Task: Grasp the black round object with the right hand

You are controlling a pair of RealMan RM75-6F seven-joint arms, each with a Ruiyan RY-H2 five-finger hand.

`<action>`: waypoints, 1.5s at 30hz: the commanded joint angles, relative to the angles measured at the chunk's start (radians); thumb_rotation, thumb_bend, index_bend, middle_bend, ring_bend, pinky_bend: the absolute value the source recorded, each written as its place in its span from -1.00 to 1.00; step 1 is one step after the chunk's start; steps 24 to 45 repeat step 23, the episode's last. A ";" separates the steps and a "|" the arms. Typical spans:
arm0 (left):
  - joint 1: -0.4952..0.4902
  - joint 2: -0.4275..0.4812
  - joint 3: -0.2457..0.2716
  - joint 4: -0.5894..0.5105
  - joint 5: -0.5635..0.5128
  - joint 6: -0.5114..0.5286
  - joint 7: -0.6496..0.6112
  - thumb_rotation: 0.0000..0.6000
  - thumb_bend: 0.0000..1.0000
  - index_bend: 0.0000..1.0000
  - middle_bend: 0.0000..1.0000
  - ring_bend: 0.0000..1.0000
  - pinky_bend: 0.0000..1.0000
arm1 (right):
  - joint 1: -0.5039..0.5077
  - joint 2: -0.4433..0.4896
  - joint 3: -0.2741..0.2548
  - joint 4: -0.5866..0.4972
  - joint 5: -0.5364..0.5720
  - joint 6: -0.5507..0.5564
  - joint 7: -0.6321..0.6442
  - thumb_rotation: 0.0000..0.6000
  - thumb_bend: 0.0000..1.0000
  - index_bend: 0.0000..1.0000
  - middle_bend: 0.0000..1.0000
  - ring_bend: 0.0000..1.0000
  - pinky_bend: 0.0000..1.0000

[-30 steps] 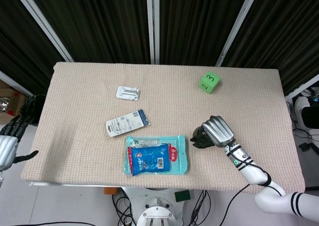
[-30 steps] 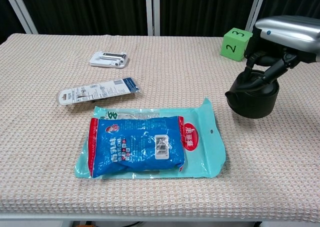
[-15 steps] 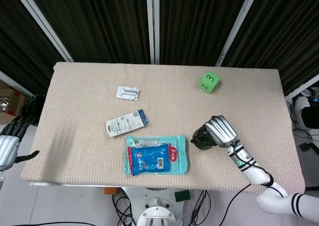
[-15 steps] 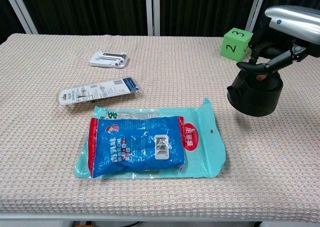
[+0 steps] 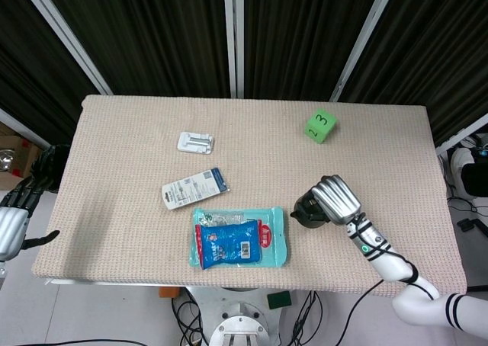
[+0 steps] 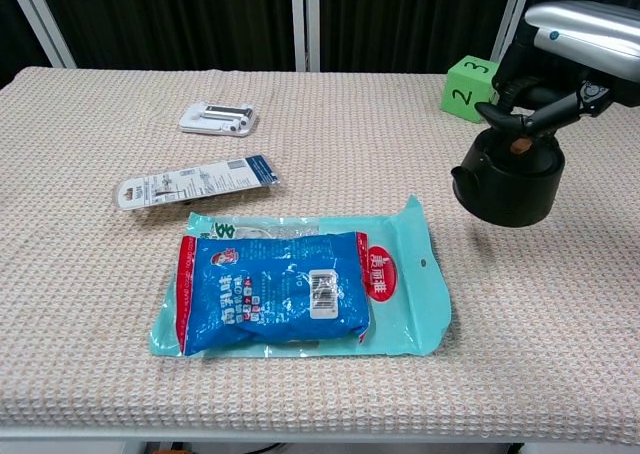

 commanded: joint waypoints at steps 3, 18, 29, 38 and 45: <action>0.001 0.001 -0.001 0.000 -0.002 0.002 -0.001 1.00 -0.94 -0.79 -0.86 -0.99 -0.62 | 0.013 0.005 0.000 0.003 -0.004 -0.019 -0.015 0.69 -0.05 1.00 1.00 1.00 0.40; 0.002 0.001 -0.002 0.004 -0.004 0.001 -0.007 1.00 -0.94 -0.79 -0.86 -0.99 -0.62 | 0.026 -0.005 0.000 0.033 -0.026 -0.014 -0.054 0.78 -0.05 1.00 1.00 1.00 0.41; 0.002 0.001 -0.001 0.003 -0.003 0.002 -0.006 1.00 -0.94 -0.79 -0.86 -0.99 -0.62 | 0.024 -0.006 0.000 0.035 -0.027 -0.007 -0.049 0.79 -0.05 1.00 1.00 1.00 0.41; 0.002 0.001 -0.001 0.003 -0.003 0.002 -0.006 1.00 -0.94 -0.79 -0.86 -0.99 -0.62 | 0.024 -0.006 0.000 0.035 -0.027 -0.007 -0.049 0.79 -0.05 1.00 1.00 1.00 0.41; 0.002 0.001 -0.001 0.003 -0.003 0.002 -0.006 1.00 -0.94 -0.79 -0.86 -0.99 -0.62 | 0.024 -0.006 0.000 0.035 -0.027 -0.007 -0.049 0.79 -0.05 1.00 1.00 1.00 0.41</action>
